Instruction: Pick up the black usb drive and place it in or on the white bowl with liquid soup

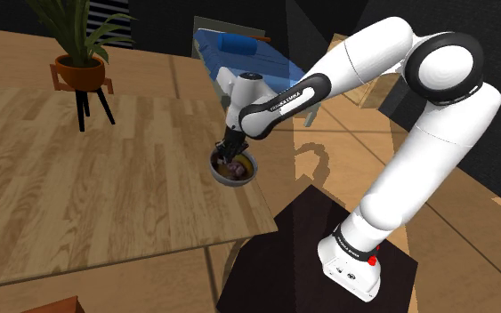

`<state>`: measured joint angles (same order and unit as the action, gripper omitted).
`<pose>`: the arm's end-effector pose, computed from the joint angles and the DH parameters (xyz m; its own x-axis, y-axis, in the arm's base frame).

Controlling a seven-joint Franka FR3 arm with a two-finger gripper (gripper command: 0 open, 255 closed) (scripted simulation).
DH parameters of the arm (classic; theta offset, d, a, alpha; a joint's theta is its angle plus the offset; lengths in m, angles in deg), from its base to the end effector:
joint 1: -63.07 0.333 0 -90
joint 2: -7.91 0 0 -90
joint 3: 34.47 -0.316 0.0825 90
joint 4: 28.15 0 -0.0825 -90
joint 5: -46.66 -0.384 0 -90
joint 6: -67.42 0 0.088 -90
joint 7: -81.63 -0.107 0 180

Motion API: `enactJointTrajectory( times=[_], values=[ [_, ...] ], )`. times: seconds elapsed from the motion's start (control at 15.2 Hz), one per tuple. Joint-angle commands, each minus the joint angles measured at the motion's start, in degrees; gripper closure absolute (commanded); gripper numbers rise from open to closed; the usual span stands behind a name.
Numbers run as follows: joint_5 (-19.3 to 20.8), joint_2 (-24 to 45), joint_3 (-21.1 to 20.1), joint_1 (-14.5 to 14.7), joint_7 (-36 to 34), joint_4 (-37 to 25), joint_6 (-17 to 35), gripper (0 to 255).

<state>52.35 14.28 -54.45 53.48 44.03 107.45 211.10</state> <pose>0.5014 0.0935 0.2853 0.9207 -0.3879 0.0439 -0.3881 -0.9216 -0.0037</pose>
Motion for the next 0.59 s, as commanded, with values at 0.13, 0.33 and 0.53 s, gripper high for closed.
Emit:
enactJointTrajectory(
  times=[0.13, 0.33, 0.53],
  values=[
    [4.7, 1.4, 1.6, 1.5, -13.3, -3.9, -2.2, 0],
    [10.6, 3.4, 4.2, 3.8, -31.6, -10.2, -7.0, 0],
    [12.1, 4.8, 5.0, 4.2, -35.1, -11.1, -6.7, 0]
  ],
)
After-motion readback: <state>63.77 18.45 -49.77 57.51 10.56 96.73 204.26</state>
